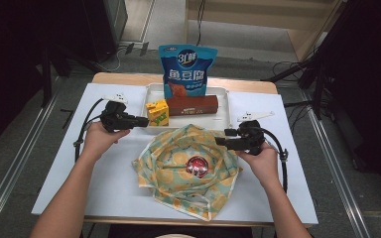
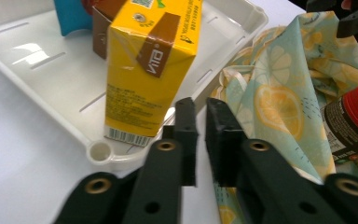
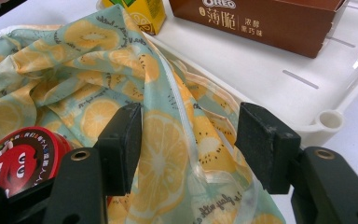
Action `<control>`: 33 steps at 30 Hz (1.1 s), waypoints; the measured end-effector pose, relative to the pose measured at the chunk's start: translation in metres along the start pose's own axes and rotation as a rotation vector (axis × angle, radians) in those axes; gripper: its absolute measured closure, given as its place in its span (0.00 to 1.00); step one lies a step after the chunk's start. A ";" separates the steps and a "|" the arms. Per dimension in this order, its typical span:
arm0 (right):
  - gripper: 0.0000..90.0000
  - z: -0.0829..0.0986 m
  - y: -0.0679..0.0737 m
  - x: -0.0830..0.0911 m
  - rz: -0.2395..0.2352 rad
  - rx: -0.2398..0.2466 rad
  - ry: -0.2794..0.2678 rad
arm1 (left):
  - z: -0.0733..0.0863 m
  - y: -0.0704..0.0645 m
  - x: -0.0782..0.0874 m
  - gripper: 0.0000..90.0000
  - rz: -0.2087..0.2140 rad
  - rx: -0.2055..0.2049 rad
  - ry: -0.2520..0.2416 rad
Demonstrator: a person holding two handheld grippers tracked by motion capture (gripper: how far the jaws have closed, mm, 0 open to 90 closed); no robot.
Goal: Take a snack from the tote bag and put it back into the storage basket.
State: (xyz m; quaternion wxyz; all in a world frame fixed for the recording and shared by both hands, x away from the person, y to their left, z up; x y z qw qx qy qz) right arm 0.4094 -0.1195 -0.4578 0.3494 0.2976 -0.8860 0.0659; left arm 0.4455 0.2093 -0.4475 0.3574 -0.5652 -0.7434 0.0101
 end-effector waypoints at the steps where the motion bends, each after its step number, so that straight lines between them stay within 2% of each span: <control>1: 0.46 0.000 0.000 0.000 -0.001 0.002 -0.002 | 0.000 0.000 -0.001 0.97 -0.003 -0.007 0.000; 3: 0.46 0.000 0.000 0.001 -0.001 0.001 -0.005 | -0.001 0.000 -0.003 1.00 -0.009 -0.016 0.002; 9: 0.46 0.000 -0.001 0.001 0.000 -0.001 -0.004 | -0.003 -0.001 -0.011 1.00 -0.011 -0.036 0.003; 14: 0.46 0.000 0.000 0.001 0.001 0.004 0.000 | -0.003 0.002 -0.019 1.00 -0.036 -0.037 0.001; 17: 0.46 0.001 0.001 0.001 0.003 0.006 0.003 | -0.004 0.004 -0.023 1.00 -0.032 -0.032 -0.005; 21: 0.46 0.001 0.001 0.001 0.004 0.007 0.003 | -0.004 0.006 -0.028 1.00 -0.043 -0.032 0.012; 27: 0.46 0.002 0.002 0.001 0.002 0.010 0.006 | -0.003 0.010 -0.027 1.00 -0.058 -0.033 0.006; 33: 0.46 0.001 0.001 0.001 0.003 0.008 0.004 | -0.001 0.015 -0.022 1.00 -0.069 -0.010 0.002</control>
Point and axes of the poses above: each handheld gripper's, and its own axes: x roughly backward along the jaws, z roughly out of its underside, y roughly to its left, the point moved 7 cm from there along -x, roughly forward along the jaws, and after that the axes turned 15 degrees about z, right-handed, at the moved point
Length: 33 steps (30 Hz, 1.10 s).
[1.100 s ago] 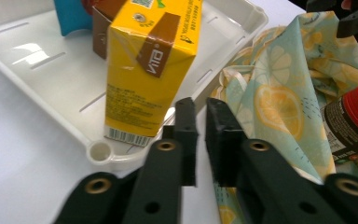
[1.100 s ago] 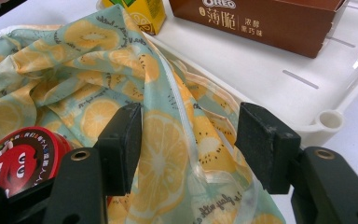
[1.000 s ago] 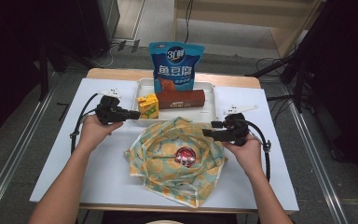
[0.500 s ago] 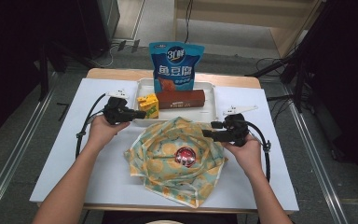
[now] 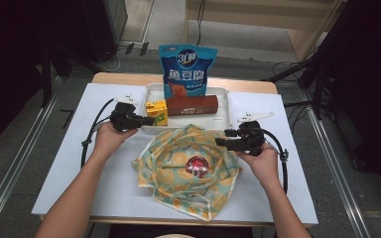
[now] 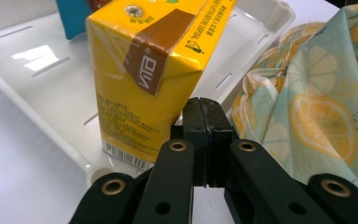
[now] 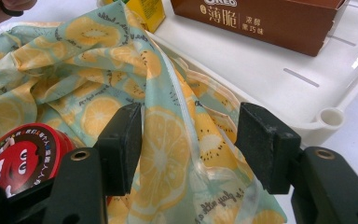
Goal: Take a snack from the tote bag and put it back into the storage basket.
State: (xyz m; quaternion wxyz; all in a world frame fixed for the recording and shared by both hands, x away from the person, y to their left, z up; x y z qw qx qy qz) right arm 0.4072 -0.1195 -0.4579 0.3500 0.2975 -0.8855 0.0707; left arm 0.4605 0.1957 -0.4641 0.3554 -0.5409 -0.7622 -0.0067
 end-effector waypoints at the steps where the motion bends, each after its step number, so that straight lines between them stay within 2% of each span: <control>1: 0.46 0.000 0.000 0.000 0.000 0.001 -0.001 | 0.000 0.001 0.001 1.00 -0.004 -0.001 0.001; 11: 0.46 0.000 0.000 0.000 -0.001 -0.002 -0.002 | 0.002 0.006 0.006 1.00 -0.016 0.018 -0.011; 14: 0.46 0.000 -0.001 0.000 0.002 -0.004 -0.003 | 0.002 0.006 0.006 0.98 -0.001 0.029 -0.014; 16: 0.46 0.000 -0.001 0.001 0.001 -0.004 -0.004 | 0.001 0.005 0.005 0.97 0.024 0.045 -0.026; 19: 0.46 -0.001 -0.002 0.001 0.005 -0.005 -0.005 | 0.001 0.002 0.008 0.95 0.031 0.045 -0.020; 27: 0.47 -0.002 -0.004 0.006 0.012 -0.004 -0.016 | 0.001 -0.009 0.017 0.86 0.053 0.045 -0.018; 33: 0.49 -0.006 -0.004 0.013 0.015 -0.004 -0.037 | 0.005 -0.017 0.021 0.74 0.069 0.050 -0.024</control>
Point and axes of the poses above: each handheld gripper's, and its own axes: x roughly backward along the jaws, z roughly out of its underside, y roughly to its left, the point moved 7 cm from there along -x, roughly forward along the jaws, and after that the axes turned 15 degrees about z, right-handed, at the moved point
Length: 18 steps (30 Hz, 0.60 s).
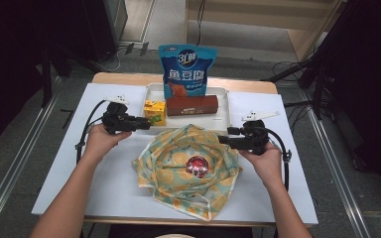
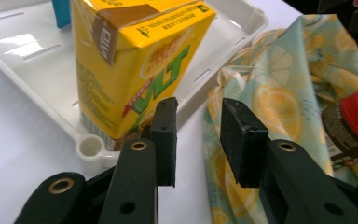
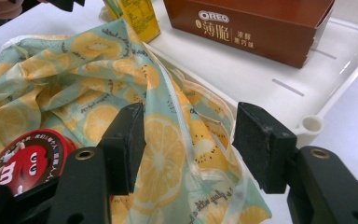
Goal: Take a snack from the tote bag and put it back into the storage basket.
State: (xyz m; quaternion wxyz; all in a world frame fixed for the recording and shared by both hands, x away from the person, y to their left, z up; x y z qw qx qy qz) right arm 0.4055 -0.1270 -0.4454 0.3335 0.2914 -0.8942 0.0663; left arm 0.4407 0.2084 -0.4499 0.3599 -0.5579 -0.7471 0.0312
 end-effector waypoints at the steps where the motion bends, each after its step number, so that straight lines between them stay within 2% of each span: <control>1: 0.50 -0.001 0.000 0.002 0.005 0.007 -0.005 | 0.000 -0.002 0.001 0.73 0.003 0.001 -0.003; 4: 0.52 -0.004 0.001 0.006 0.010 0.027 -0.008 | 0.001 -0.007 0.001 0.68 0.007 -0.007 -0.002; 9: 0.60 -0.009 0.007 0.012 -0.022 0.035 -0.013 | 0.006 -0.011 0.000 0.55 0.011 0.031 0.009; 12: 0.60 -0.010 0.010 0.014 -0.029 0.045 -0.013 | 0.012 -0.014 0.001 0.53 0.000 0.016 0.023; 14: 0.60 -0.011 0.013 0.016 -0.041 0.048 -0.014 | 0.014 -0.016 0.002 0.51 0.005 0.028 0.017; 18: 0.60 -0.012 0.022 0.019 -0.055 0.069 -0.016 | 0.013 -0.017 0.002 0.50 0.007 0.023 0.004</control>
Point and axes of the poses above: each handheld gripper's, and its own axes: x roughly backward along the jaws, z roughly out of its underside, y roughly to its left, the point moved 7 cm from there along -x, roughly forward along the jaws, and after that the axes turned 15 degrees about z, right-handed, at the moved point
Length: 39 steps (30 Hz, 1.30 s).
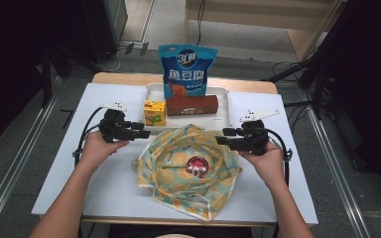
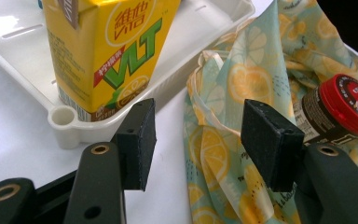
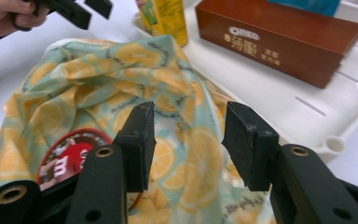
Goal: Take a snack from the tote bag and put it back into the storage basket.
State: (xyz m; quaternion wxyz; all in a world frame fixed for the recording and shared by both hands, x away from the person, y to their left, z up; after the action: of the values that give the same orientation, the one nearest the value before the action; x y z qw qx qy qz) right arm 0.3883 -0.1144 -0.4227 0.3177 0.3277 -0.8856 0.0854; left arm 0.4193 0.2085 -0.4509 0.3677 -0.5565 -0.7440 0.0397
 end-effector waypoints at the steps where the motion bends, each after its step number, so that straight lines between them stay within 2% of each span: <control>1: 0.60 -0.001 0.003 0.000 -0.008 0.008 -0.003 | 0.000 0.000 0.000 0.50 0.007 0.001 0.001; 11: 0.58 0.001 0.025 0.003 -0.038 0.054 0.007 | -0.001 0.002 -0.002 0.50 0.006 -0.003 0.010; 17: 0.59 0.006 0.041 0.001 -0.078 0.082 0.036 | 0.000 0.002 -0.002 0.49 0.008 0.001 0.016; 20: 0.59 0.007 0.046 0.000 -0.095 0.097 0.032 | 0.000 0.002 -0.002 0.49 0.009 0.000 0.012; 26: 0.63 0.006 0.055 -0.001 -0.100 0.116 0.020 | 0.000 0.003 -0.001 0.49 0.010 0.001 0.006; 30: 0.64 0.012 0.063 -0.003 -0.106 0.136 0.038 | 0.001 0.004 -0.001 0.49 0.006 0.003 0.014; 34: 0.63 0.019 0.067 -0.005 -0.103 0.153 0.049 | 0.002 0.003 0.000 0.49 0.004 0.003 0.017; 39: 0.60 0.022 0.067 -0.011 -0.111 0.142 0.060 | 0.002 0.003 0.001 0.49 -0.002 -0.001 0.015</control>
State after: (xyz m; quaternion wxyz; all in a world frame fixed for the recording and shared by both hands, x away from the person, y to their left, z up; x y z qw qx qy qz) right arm 0.3409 -0.0645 -0.4432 0.3245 0.3951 -0.8479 0.1402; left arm 0.4209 0.2114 -0.4529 0.3729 -0.5562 -0.7419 0.0347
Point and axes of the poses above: each handheld gripper's, and its own axes: x roughly backward along the jaws, z roughly out of its underside, y roughly to its left, the point moved 7 cm from there along -x, roughly forward along the jaws, and after that the axes turned 15 degrees about z, right-handed, at the moved point
